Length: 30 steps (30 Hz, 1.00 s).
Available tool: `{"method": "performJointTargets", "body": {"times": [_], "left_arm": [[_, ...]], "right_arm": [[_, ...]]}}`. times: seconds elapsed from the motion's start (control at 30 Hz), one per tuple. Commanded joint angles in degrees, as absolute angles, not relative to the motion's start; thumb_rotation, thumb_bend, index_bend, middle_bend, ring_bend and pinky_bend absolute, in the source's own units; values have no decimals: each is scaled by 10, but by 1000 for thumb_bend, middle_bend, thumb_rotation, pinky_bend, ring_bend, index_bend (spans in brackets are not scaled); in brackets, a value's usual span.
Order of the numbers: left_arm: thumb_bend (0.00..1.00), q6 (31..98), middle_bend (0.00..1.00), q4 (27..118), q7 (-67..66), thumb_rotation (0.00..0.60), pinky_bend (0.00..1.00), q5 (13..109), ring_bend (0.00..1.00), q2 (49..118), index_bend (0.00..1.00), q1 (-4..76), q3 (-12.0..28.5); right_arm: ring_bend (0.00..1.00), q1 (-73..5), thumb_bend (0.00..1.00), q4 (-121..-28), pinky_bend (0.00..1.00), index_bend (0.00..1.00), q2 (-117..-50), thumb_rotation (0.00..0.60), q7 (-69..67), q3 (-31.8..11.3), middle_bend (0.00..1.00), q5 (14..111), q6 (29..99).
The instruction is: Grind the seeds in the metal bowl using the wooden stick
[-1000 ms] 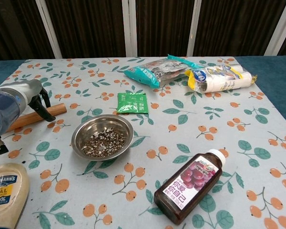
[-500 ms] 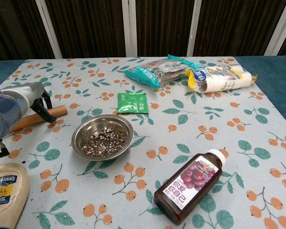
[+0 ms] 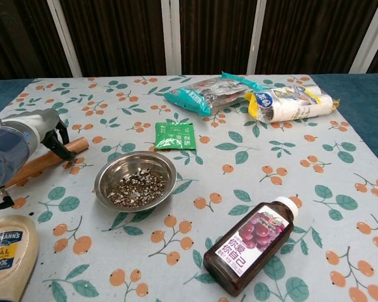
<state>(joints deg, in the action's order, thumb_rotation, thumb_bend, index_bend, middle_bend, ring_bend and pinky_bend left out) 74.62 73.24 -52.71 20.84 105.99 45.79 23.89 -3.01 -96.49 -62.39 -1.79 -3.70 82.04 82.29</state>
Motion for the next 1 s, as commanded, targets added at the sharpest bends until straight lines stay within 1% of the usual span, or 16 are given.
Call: {"method": "performJointTargets", "body": {"times": [0.03, 0.23, 0.47, 0.7, 0.83, 1.0], "left_arm": [[682, 748, 572, 733, -526, 600, 63, 210, 123, 1061, 509, 458, 239], [722, 749, 589, 739, -515, 600, 63, 222, 135, 1061, 520, 456, 242], [743, 760, 591, 778, -500, 600, 63, 245, 135, 1038, 528, 451, 251], [769, 777, 593, 846, -476, 600, 63, 277, 135, 994, 534, 440, 264], [772, 783, 596, 904, -448, 600, 63, 294, 141, 959, 534, 428, 278], [774, 788, 596, 956, -415, 600, 63, 321, 142, 926, 534, 413, 280]], "right_arm": [[0, -30, 370, -965, 0, 0, -624, 600, -18, -37, 0, 820, 823], [0, -30, 370, -966, 0, 0, -624, 600, -18, -37, 0, 819, 822], [0, -30, 370, -966, 0, 0, -623, 600, -18, -37, 0, 818, 822], [0, -29, 370, -966, 0, 0, -623, 600, -18, -38, 0, 818, 823], [0, -29, 370, -966, 0, 0, -624, 600, -16, -38, 0, 818, 823], [0, -29, 371, -966, 0, 0, -624, 600, -14, -38, 0, 818, 824]]}}
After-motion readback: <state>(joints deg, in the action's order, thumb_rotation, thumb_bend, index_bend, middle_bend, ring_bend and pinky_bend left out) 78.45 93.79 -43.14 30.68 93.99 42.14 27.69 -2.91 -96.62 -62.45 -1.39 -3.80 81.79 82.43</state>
